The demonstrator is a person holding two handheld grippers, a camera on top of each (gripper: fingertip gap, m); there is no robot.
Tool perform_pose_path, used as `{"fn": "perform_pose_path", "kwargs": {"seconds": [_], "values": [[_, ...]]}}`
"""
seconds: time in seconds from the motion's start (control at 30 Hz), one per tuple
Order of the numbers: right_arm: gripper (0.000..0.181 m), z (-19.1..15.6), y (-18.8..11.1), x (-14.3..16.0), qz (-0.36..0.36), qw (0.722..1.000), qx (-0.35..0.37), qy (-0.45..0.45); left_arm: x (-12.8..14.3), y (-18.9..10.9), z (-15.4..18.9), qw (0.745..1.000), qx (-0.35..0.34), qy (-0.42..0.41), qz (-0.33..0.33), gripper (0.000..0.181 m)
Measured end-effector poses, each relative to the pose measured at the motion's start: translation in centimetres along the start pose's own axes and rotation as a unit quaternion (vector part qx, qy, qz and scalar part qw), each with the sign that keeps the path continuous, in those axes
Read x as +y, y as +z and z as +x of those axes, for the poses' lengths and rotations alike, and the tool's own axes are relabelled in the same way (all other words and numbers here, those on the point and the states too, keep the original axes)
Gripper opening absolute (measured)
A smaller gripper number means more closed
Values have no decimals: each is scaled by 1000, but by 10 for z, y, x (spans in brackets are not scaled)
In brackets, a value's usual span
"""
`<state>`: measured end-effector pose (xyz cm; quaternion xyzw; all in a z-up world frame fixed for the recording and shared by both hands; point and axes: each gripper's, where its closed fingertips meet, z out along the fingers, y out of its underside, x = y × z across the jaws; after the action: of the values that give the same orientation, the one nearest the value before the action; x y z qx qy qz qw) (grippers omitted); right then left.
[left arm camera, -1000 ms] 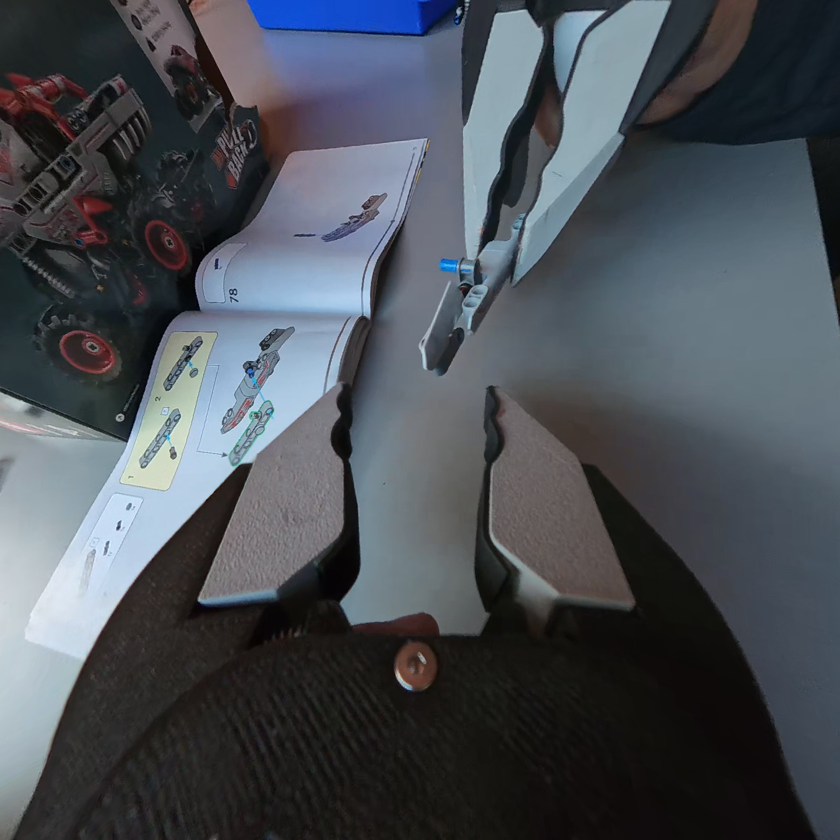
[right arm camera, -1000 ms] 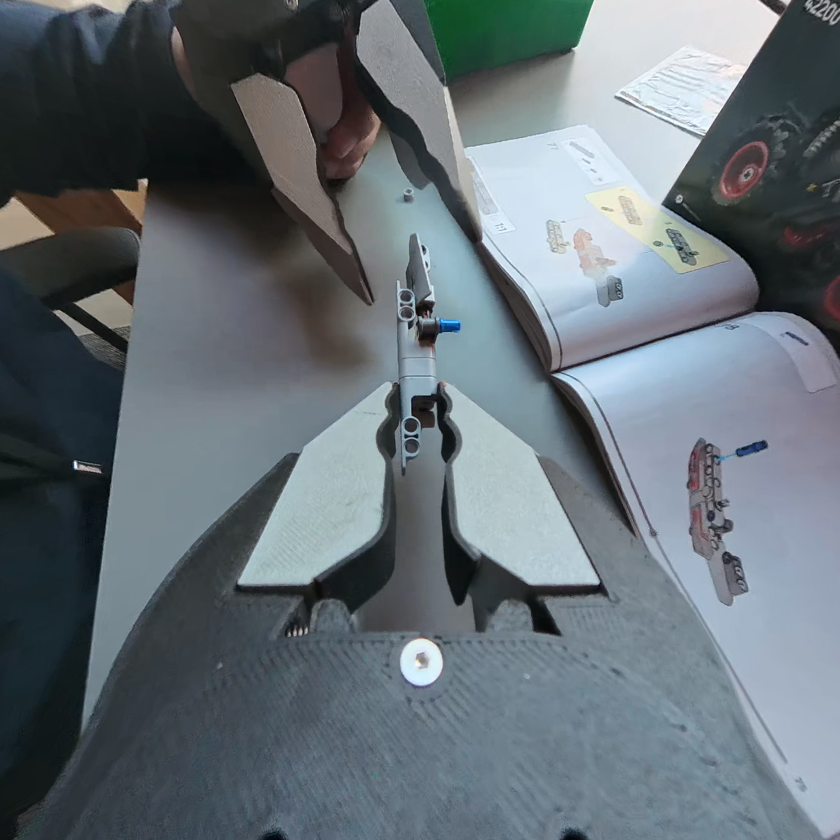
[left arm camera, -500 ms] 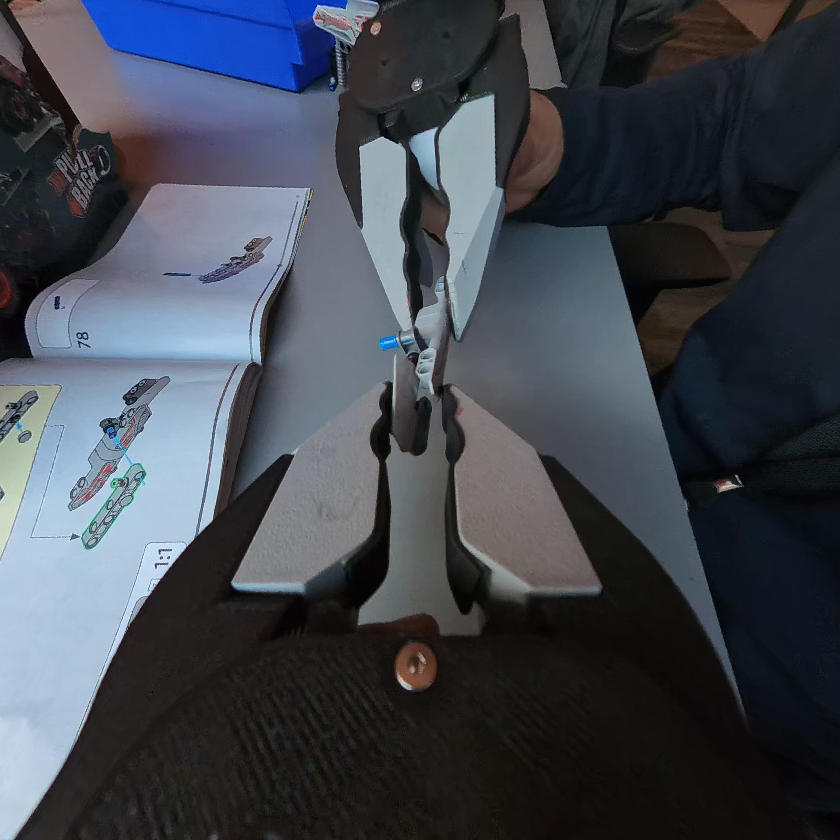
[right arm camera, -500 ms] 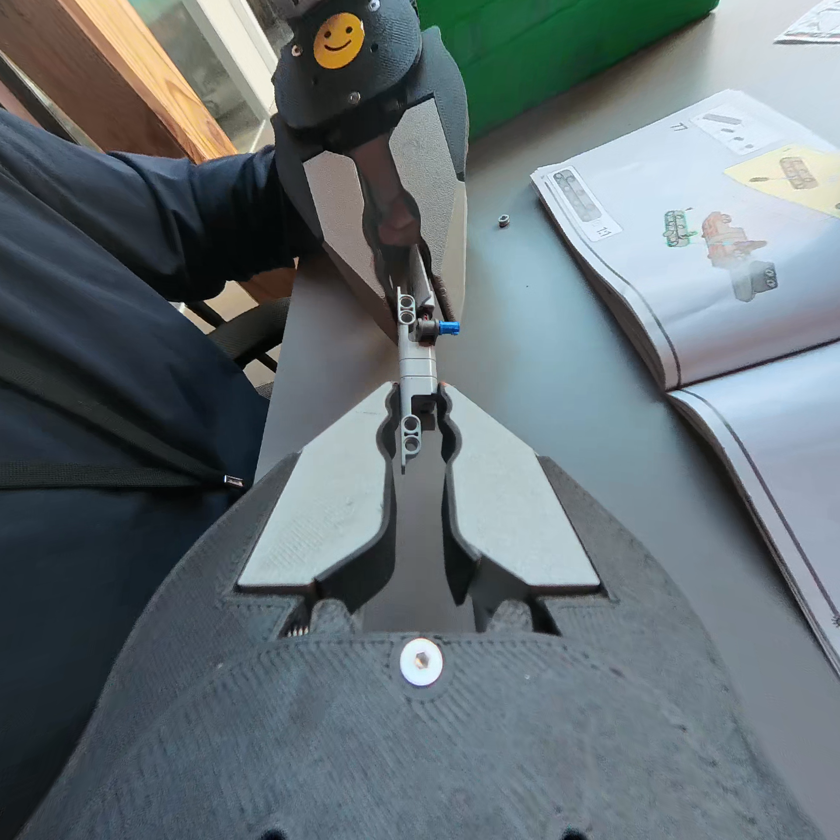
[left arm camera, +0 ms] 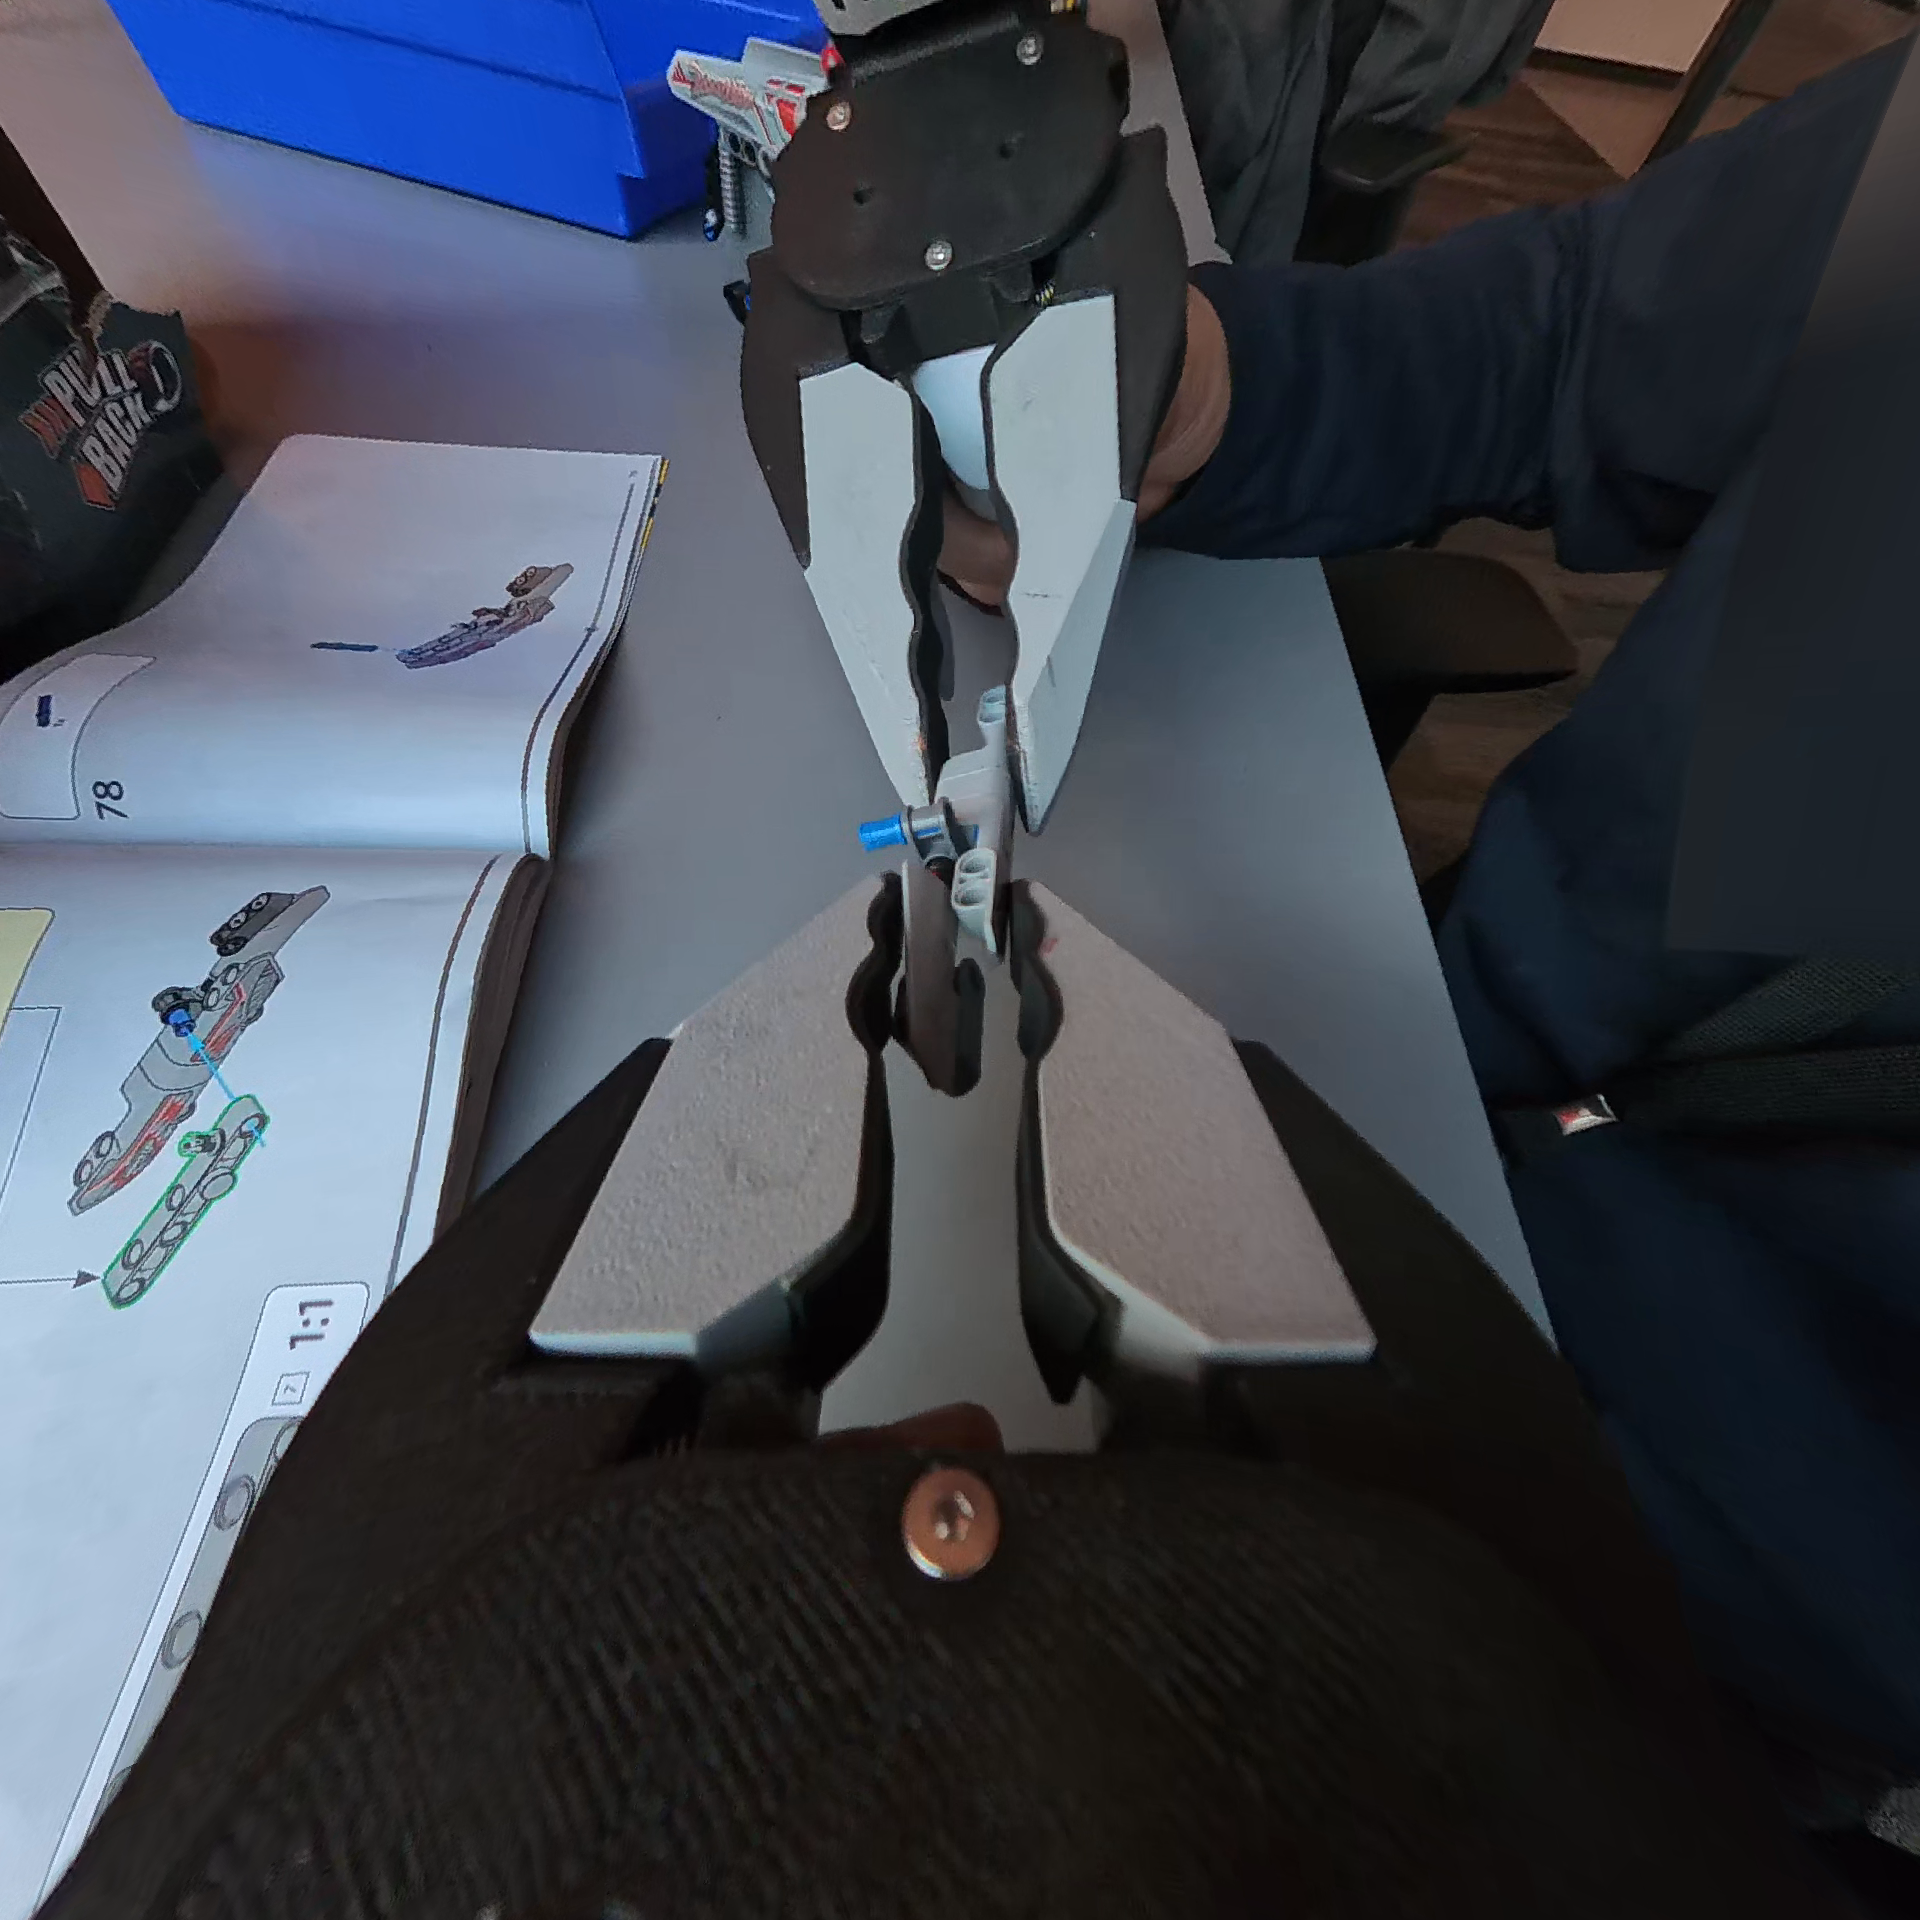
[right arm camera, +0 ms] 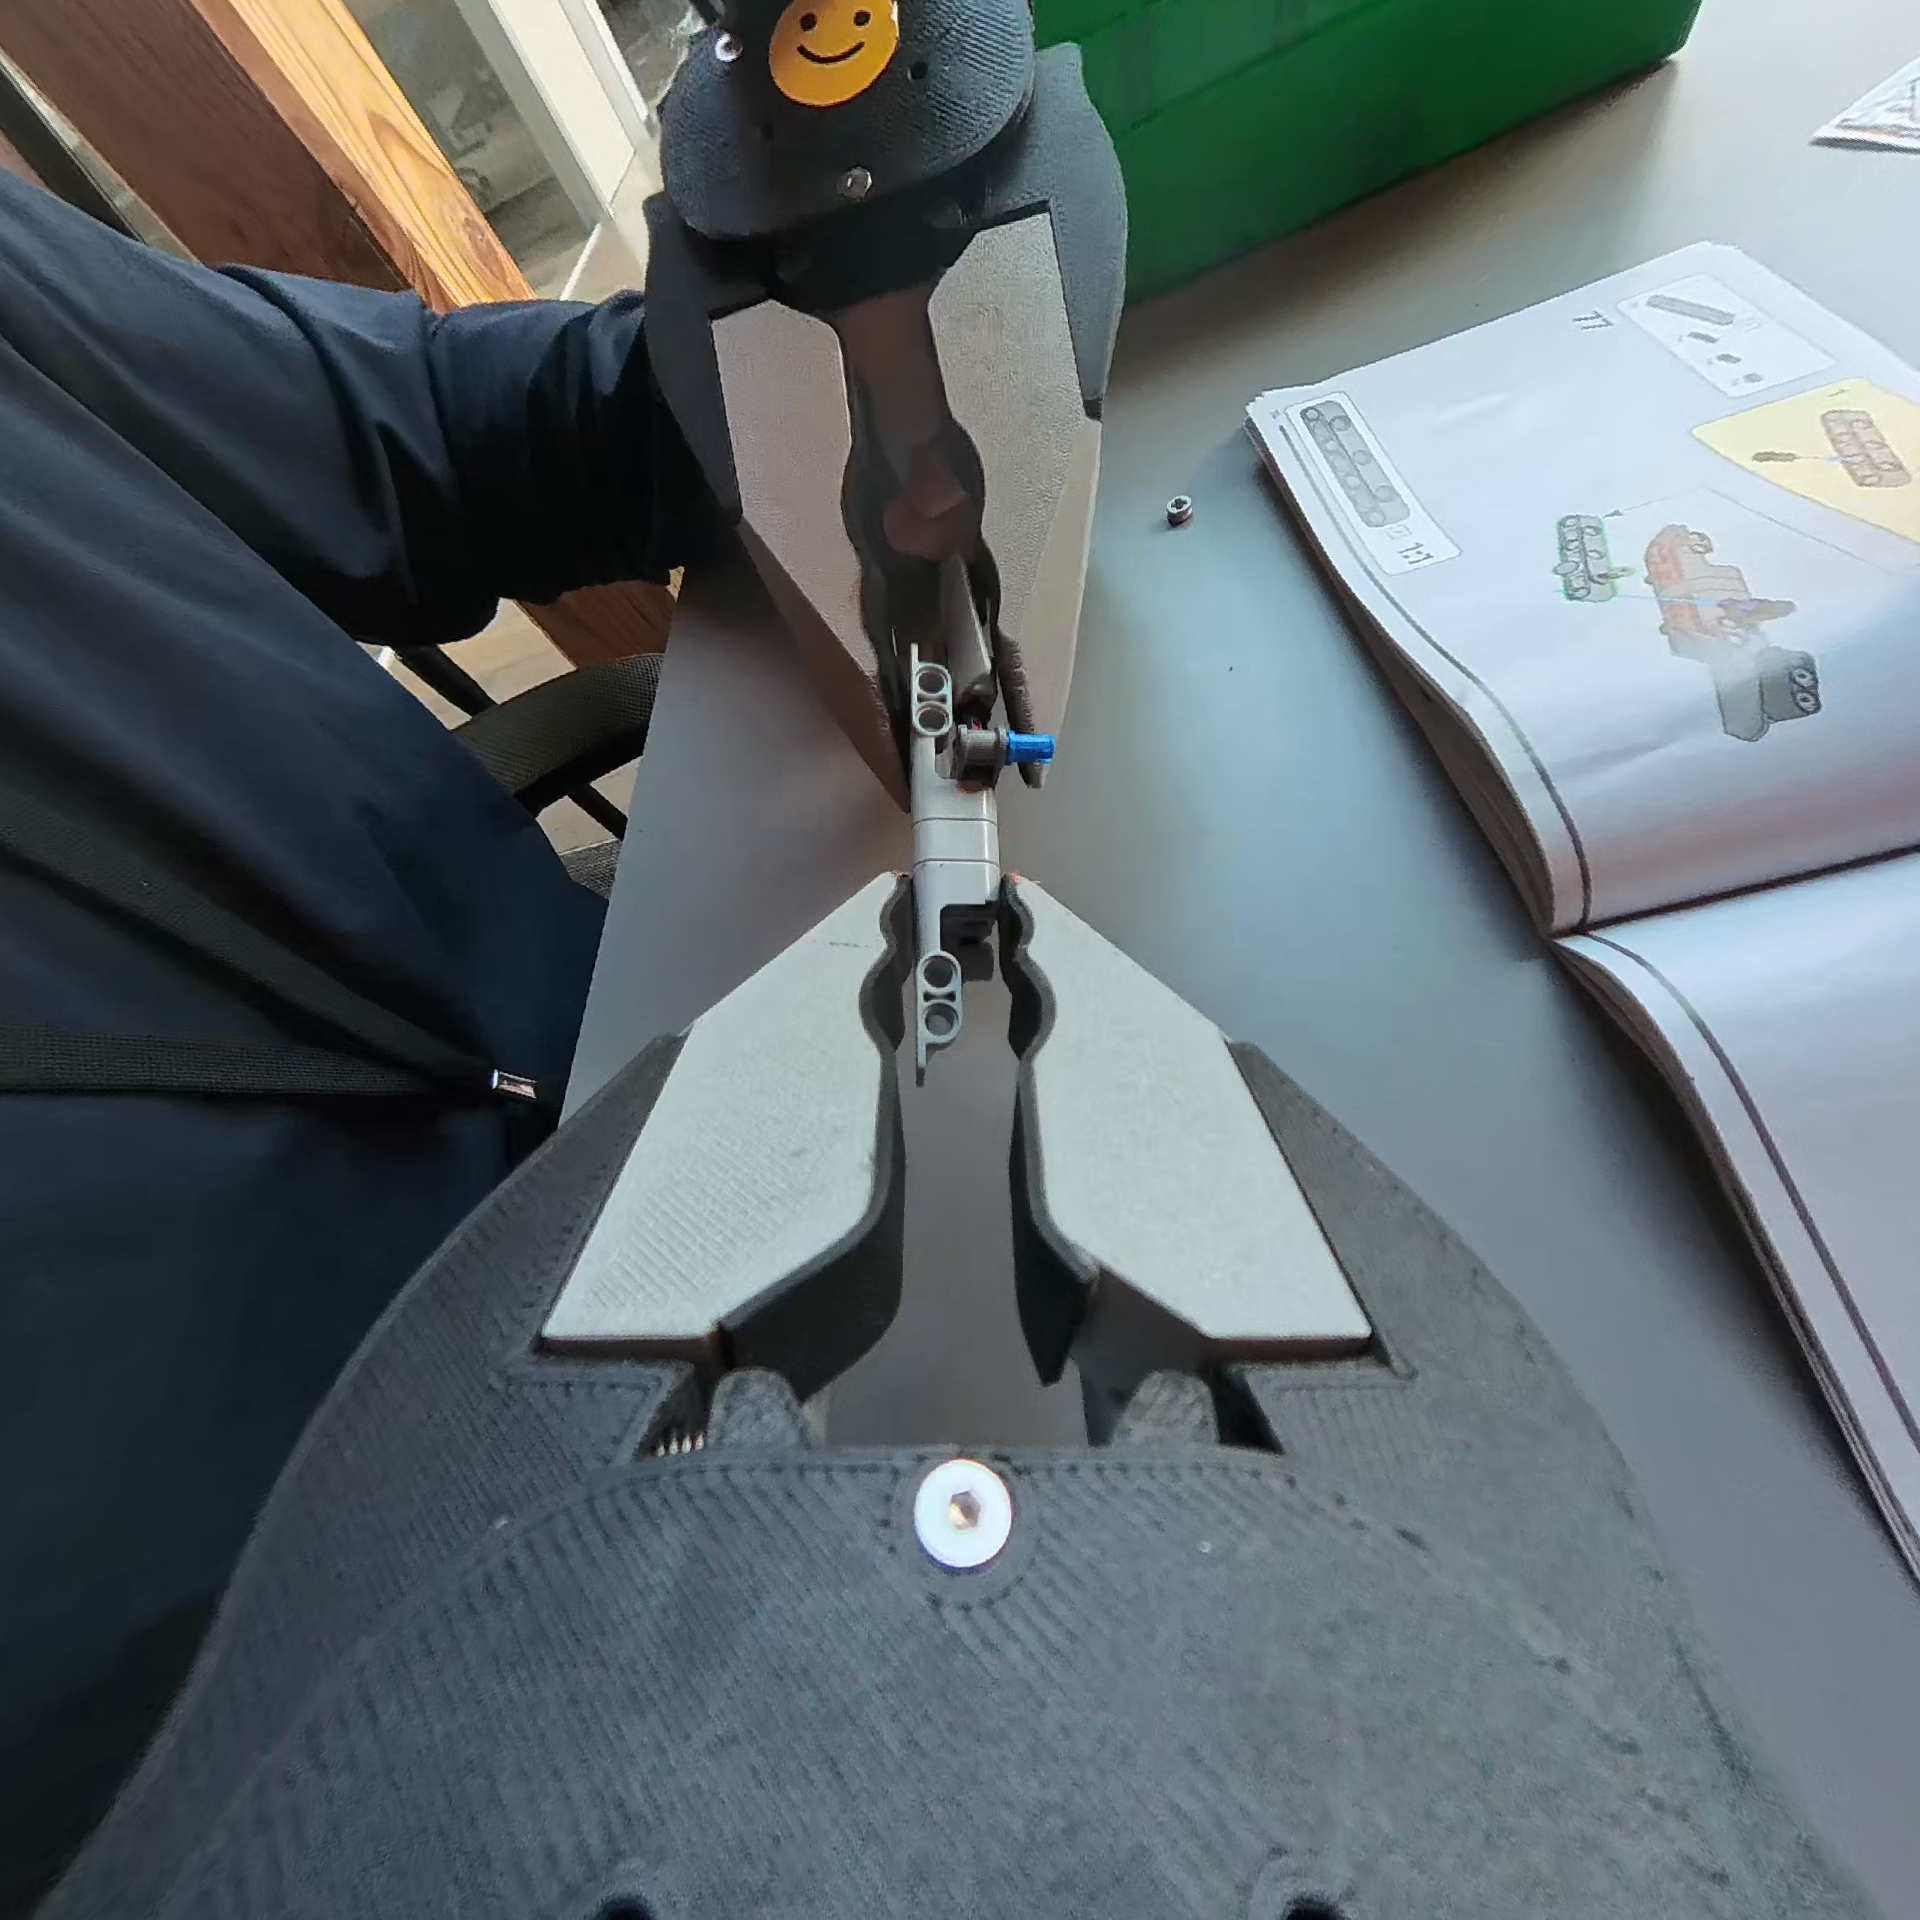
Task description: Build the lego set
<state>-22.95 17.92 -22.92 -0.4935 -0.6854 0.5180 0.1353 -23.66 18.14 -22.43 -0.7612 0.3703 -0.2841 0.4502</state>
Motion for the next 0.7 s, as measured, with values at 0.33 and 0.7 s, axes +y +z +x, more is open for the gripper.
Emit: {"fn": "perform_pose_path", "kwargs": {"seconds": [0.33, 0.7], "values": [[13, -7, 11, 2, -13, 1000, -17, -2, -27, -3, 4, 996, 9, -3, 84, 16], [13, -12, 5, -19, 61, 992, -78, 74, -36, -6, -12, 993, -35, -18, 107, 42]]}}
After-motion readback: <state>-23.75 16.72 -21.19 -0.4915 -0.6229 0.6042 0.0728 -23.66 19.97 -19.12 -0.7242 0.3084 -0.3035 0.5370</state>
